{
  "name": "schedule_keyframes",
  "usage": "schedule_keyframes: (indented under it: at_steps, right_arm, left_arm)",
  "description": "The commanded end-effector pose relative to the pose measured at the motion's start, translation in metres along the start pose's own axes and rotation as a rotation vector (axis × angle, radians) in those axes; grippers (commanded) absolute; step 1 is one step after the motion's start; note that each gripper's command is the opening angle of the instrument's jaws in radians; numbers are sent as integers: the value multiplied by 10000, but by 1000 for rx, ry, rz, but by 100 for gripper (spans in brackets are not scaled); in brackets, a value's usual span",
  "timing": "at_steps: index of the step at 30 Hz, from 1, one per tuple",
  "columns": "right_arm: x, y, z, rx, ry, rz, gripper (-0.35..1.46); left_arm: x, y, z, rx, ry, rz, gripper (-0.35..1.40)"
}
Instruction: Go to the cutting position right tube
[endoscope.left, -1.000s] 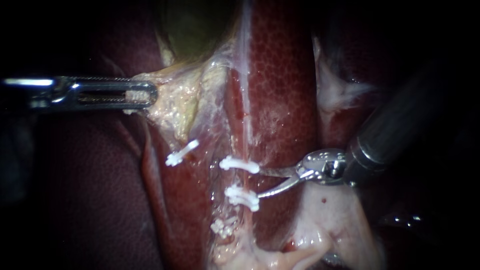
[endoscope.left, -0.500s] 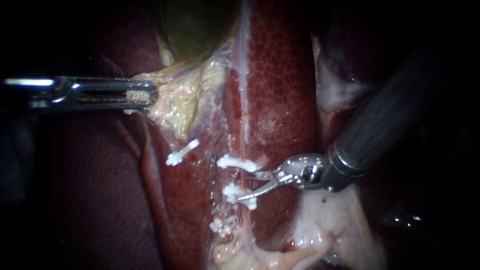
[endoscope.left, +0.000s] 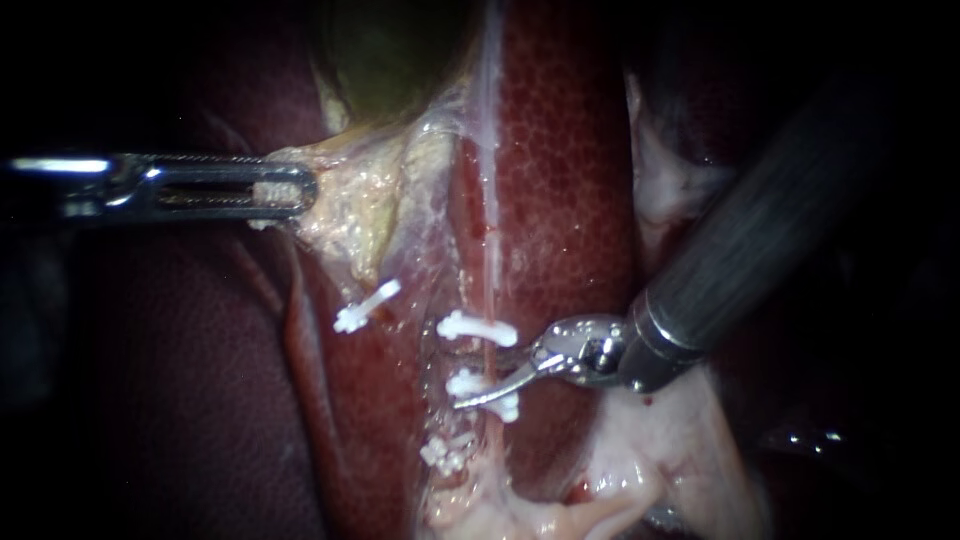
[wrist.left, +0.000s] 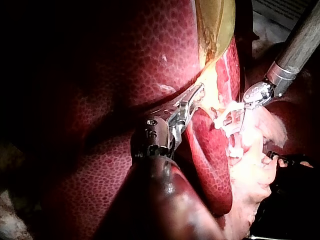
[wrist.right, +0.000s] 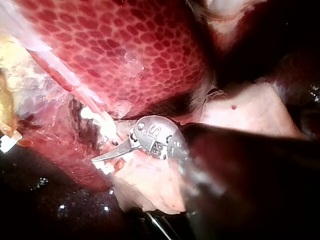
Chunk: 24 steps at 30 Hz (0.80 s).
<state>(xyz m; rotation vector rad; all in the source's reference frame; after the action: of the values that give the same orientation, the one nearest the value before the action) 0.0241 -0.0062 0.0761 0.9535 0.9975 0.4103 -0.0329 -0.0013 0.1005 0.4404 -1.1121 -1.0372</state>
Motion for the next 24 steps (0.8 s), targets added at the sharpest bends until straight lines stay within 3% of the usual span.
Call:
schedule_keyframes:
  at_steps: [1,15,24]
  right_arm:
    - [1,-1,1,1,2,-2,94]
    - [9,-4,2,33,41,10,94]
    - [10,-12,-1,51,50,15,96]
  left_arm:
    - [0,0,0,0,0,0,-35]
    - [0,0,0,0,0,0,-35]
    - [0,0,-1,0,0,0,-35]
